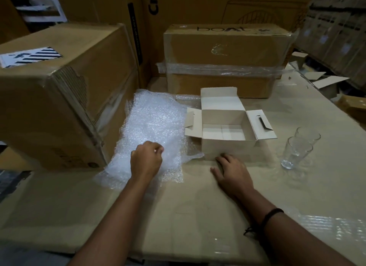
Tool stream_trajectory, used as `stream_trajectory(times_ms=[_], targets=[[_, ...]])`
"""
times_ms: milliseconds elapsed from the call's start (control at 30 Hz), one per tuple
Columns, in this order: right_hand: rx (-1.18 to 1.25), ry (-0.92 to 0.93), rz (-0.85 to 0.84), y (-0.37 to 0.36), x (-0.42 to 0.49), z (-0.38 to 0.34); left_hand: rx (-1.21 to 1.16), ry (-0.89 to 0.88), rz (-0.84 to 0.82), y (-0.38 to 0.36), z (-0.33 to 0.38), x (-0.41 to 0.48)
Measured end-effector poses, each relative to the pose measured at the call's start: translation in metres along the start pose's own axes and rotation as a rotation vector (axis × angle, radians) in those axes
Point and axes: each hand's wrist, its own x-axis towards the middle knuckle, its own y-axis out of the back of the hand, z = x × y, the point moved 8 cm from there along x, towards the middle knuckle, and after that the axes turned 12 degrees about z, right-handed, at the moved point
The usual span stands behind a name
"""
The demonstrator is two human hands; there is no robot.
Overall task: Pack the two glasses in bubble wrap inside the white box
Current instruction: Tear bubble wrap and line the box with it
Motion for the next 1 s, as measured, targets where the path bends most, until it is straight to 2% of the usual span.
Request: stream_trajectory(times_ms=[100, 233, 400, 433, 500, 600, 667, 800, 867, 933, 1000], targets=[[0.000, -0.015, 0.000, -0.002, 0.000, -0.001, -0.237, 0.173, 0.108, 0.017, -0.009, 0.005], [0.006, -0.018, -0.001, -0.003, 0.002, 0.000, -0.368, 0.183, 0.088, 0.023, -0.006, 0.005], [0.499, -0.438, 0.124, 0.030, 0.023, -0.009, -0.492, 0.077, 0.074, 0.028, 0.014, -0.027], [0.589, -0.457, 0.103, 0.037, 0.032, -0.026, -0.517, 0.060, 0.066, 0.027, 0.018, -0.038], [0.729, -0.478, -0.093, 0.037, 0.049, -0.065, -0.556, 0.007, 0.026, 0.021, 0.029, -0.058], [0.642, -0.421, -0.348, 0.033, 0.059, -0.103, -0.620, -0.057, -0.080, 0.014, 0.042, -0.080], [0.633, -0.375, -0.394, 0.031, 0.061, -0.107, -0.653, -0.089, -0.099, 0.018, 0.042, -0.081], [0.735, -0.267, -0.454, 0.052, 0.069, -0.091, -0.593, -0.219, 0.078, 0.039, 0.034, -0.066], [0.720, -0.279, -0.493, 0.065, 0.072, -0.066, -0.502, -0.300, 0.117, 0.037, 0.040, -0.061], [0.652, -0.325, -0.543, 0.075, 0.070, -0.036, -0.416, -0.385, 0.061, 0.024, 0.057, -0.060], [0.475, -0.327, -0.580, 0.081, 0.064, -0.012, -0.296, -0.461, -0.065, 0.002, 0.078, -0.062]])
